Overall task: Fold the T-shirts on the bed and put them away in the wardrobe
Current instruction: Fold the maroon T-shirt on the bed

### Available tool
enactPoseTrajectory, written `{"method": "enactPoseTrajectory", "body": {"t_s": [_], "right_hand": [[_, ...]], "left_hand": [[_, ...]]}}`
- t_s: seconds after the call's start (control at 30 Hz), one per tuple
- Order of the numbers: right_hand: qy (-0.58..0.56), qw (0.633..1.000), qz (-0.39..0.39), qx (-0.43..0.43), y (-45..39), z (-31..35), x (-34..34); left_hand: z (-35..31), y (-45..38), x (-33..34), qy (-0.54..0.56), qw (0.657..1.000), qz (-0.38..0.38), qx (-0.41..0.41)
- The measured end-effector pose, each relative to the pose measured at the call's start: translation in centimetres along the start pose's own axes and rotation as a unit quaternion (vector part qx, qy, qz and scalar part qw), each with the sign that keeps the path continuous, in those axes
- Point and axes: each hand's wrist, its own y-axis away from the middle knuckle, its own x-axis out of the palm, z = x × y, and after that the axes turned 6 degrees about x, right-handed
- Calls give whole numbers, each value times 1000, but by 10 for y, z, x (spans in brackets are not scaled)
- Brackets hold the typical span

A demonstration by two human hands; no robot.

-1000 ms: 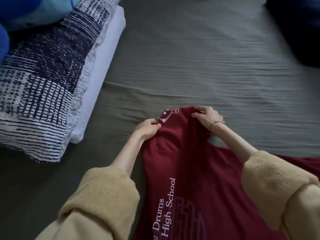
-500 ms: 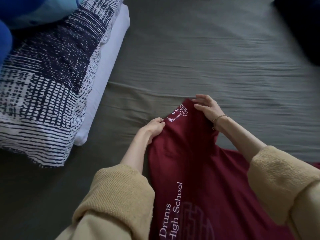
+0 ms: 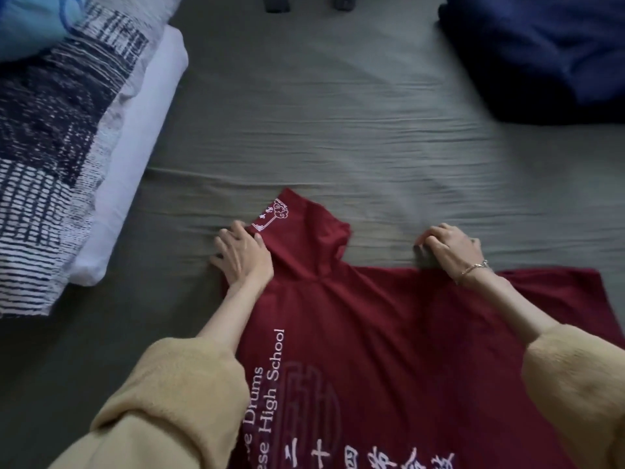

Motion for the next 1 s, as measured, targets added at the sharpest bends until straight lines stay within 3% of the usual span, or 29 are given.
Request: {"method": "enactPoseTrajectory", "body": {"t_s": [0.1, 0.17, 0.27, 0.57, 0.73, 1.0], "right_hand": [[18, 1000, -21, 15, 15, -42, -18], [23, 999, -23, 19, 21, -67, -25], [71, 996, -42, 17, 27, -102, -34], [186, 980, -71, -13, 24, -188, -61], [178, 977, -102, -50, 14, -205, -63], [214, 966, -135, 47, 4, -206, -48]], "left_hand": [[-29, 37, 16, -69, 983, -39, 167], [-55, 56, 27, -81, 962, -8, 262], [-92, 80, 47, -115, 937, 43, 328], [-119, 87, 67, -189, 897, 130, 377], [-113, 84, 72, -139, 907, 123, 378], [-118, 83, 83, -175, 922, 81, 336]]}}
